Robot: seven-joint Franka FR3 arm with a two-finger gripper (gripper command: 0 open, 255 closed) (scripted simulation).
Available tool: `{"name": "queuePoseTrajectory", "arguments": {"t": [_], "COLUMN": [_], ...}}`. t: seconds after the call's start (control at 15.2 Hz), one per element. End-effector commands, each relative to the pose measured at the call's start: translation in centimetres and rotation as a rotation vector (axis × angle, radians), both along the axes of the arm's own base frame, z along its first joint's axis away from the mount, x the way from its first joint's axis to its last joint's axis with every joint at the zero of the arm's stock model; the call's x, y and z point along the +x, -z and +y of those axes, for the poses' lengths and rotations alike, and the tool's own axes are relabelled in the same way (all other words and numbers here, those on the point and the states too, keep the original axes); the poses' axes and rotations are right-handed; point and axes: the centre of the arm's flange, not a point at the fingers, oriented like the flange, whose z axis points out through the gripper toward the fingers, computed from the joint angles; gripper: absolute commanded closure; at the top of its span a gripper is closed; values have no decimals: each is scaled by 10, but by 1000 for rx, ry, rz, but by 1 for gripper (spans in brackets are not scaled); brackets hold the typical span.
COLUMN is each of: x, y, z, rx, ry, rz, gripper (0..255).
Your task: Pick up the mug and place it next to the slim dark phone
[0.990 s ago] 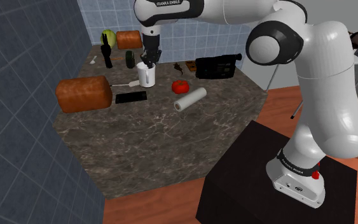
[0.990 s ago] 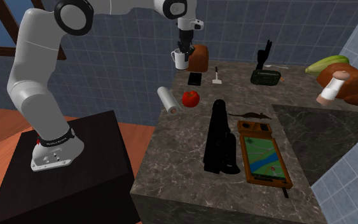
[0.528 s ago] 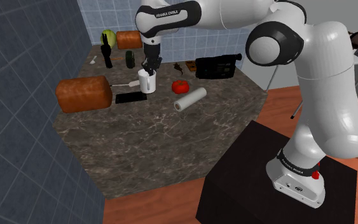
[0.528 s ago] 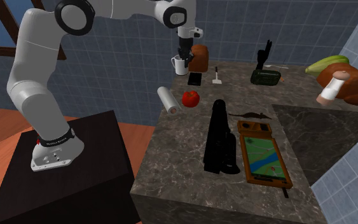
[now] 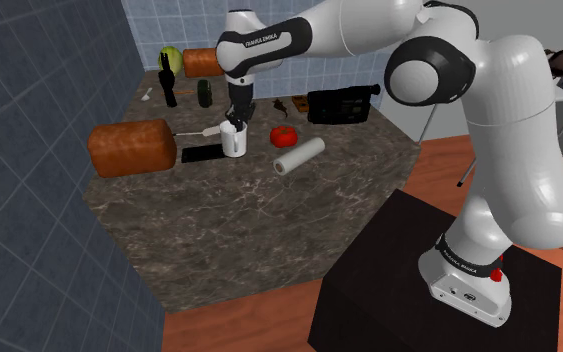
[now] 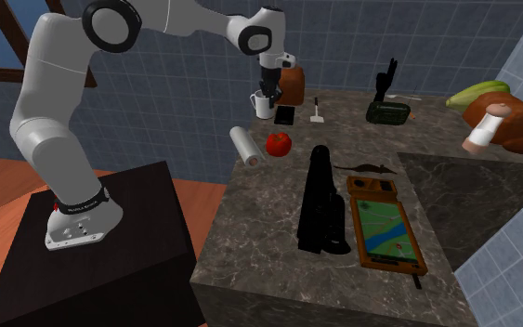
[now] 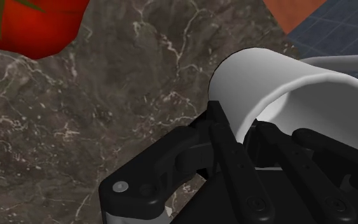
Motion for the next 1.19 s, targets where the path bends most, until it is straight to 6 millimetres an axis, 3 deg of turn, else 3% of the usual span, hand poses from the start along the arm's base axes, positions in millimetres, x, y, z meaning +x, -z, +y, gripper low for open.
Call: {"name": "queuePoseTrajectory", "arguments": {"t": [0.0, 0.33, 0.79, 0.86, 1.12], "x": [1, 1, 1, 1, 1], "y": [10, 35, 35, 35, 35], "z": [0, 0, 0, 0, 0], "rx": [0, 0, 0, 0, 0], "ry": [0, 0, 0, 0, 0], "rz": [-1, -1, -1, -1, -1], "gripper": [255, 255, 255, 0, 0]}}
